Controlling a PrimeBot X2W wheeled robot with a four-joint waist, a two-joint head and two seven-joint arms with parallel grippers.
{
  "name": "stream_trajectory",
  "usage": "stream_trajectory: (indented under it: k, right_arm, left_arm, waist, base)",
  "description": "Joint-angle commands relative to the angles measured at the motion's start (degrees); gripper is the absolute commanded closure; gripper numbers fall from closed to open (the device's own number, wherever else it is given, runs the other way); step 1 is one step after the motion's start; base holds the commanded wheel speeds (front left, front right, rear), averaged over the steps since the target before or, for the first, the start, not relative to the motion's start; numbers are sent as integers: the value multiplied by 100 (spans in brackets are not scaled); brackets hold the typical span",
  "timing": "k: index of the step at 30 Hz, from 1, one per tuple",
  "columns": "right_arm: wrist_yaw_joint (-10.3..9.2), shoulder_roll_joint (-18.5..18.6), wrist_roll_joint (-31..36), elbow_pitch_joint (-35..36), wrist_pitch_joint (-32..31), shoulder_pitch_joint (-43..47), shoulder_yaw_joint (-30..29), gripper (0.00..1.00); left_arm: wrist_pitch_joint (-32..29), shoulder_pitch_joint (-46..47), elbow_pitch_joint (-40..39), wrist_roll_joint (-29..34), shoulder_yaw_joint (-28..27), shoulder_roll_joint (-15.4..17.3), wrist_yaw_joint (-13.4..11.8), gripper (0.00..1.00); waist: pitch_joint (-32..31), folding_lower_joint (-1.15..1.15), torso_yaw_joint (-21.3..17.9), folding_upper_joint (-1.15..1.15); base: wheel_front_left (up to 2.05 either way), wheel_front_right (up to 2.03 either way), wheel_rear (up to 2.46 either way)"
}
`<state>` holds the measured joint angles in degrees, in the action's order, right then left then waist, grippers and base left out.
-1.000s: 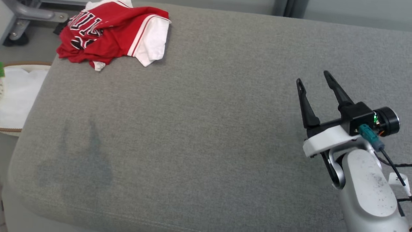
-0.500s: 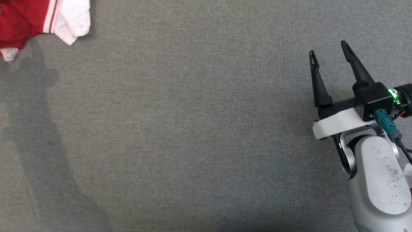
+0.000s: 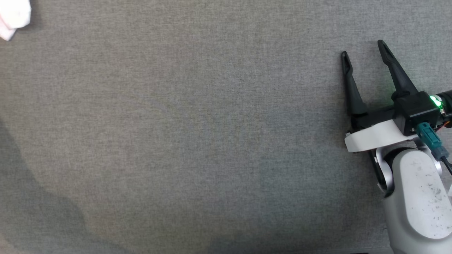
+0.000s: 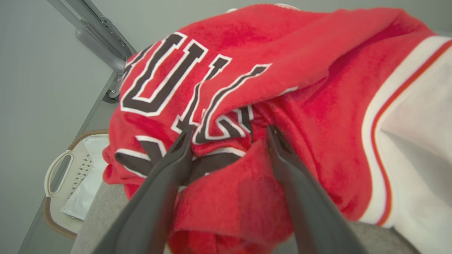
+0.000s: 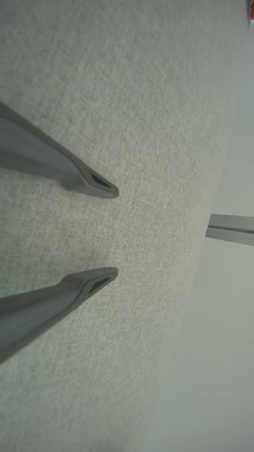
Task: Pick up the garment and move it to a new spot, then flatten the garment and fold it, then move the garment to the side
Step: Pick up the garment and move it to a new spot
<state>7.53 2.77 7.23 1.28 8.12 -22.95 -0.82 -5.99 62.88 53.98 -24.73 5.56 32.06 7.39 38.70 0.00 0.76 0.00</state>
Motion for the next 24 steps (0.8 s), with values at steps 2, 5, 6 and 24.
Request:
stream_trajectory:
  k: [2, 5, 6, 24]
  right_arm:
    - [-9, 25, -23, -62, 27, 16, -4, 0]
    - [-9, 23, -46, -114, 69, 4, 13, 0]
    - [-8, 22, -56, -141, 85, 8, 17, 0]
    - [-9, 21, -533, -1204, 521, 297, 107, 0]
  left_arm:
    - [198, 160, 53, -36, 61, 90, 14, 88]
    - [467, 241, 109, -46, 141, 91, 15, 100]
    - [573, 256, 119, -50, 188, 89, 15, 100]
    - [1361, 30, -1038, -401, 2025, 128, 15, 100]
  waist:
    - [60, 0, -19, 0]
    - [0, 0, 10, 0]
    - [-44, 0, 19, 0]
    - [-1983, 0, -153, 0]
  base:
    - [0, 0, 0]
    - [0, 0, 0]
    - [0, 0, 0]
    - [0, 0, 0]
